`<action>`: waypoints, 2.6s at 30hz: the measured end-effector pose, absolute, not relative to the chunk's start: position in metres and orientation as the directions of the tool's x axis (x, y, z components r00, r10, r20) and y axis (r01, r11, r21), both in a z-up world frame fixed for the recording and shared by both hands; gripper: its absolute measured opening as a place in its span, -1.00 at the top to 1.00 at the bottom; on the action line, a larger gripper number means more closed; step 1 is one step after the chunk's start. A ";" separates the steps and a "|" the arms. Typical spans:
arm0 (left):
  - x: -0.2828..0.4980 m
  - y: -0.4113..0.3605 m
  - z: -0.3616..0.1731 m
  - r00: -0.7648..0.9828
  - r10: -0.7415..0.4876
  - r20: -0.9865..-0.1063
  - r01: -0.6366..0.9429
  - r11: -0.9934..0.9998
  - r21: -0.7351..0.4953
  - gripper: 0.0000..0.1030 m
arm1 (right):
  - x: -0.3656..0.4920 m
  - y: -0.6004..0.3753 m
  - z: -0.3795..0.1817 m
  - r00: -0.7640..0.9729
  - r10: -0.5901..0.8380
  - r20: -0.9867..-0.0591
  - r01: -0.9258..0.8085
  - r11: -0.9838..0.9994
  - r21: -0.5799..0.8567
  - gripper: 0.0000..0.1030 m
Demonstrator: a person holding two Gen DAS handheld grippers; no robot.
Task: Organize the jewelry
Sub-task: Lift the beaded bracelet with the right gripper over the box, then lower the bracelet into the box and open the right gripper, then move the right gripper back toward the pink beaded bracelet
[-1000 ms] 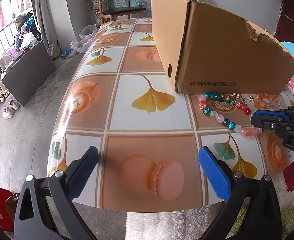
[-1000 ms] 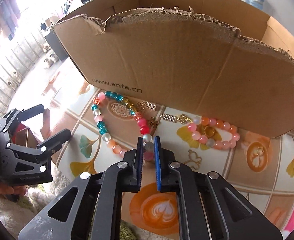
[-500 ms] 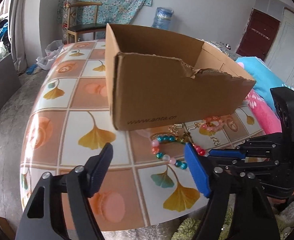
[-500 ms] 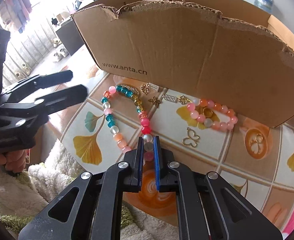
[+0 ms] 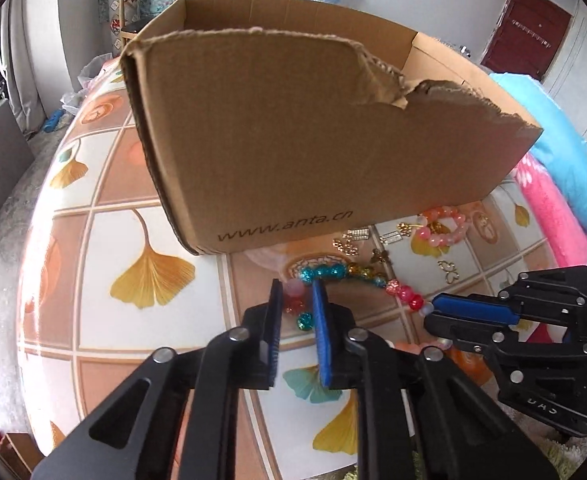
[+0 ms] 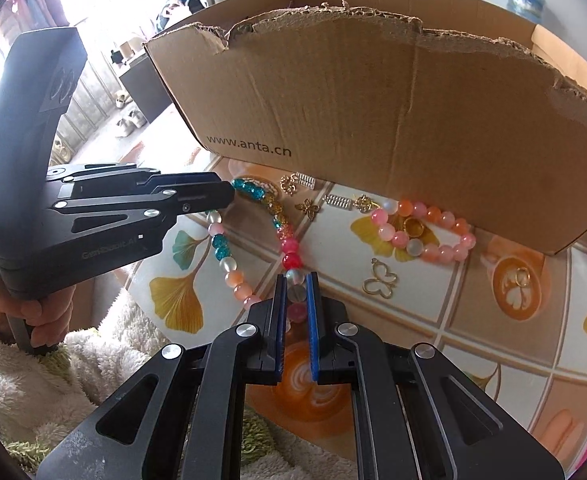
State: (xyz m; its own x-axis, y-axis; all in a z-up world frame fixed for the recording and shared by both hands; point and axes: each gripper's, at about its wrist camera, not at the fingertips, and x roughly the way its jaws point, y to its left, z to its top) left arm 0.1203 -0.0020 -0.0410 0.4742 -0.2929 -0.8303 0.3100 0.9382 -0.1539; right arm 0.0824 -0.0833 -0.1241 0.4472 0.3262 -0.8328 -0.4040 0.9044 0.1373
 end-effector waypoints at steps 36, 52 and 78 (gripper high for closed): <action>0.204 -0.009 0.106 0.633 -0.272 -0.725 0.442 0.896 0.050 0.82 | 0.222 -0.115 0.010 0.383 0.447 -0.808 -0.514 0.830 0.216 0.86; 0.262 -0.038 0.043 0.439 -0.095 -0.893 0.458 0.879 0.131 0.80 | 0.299 -0.101 -0.073 0.044 0.367 -0.929 -0.365 0.872 0.327 0.66; 0.114 0.061 0.072 0.675 -0.232 -0.701 0.306 0.952 -0.020 -0.41 | 0.113 -0.203 0.035 0.465 0.598 -0.653 -0.367 0.801 0.472 0.04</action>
State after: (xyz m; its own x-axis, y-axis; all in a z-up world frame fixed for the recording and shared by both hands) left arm 0.1141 0.0607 0.0721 0.6747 -0.2321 -0.7007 0.3062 0.9517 -0.0204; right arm 0.1134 -0.2032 0.0352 0.4646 0.5981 -0.6531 -0.3674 0.8012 0.4723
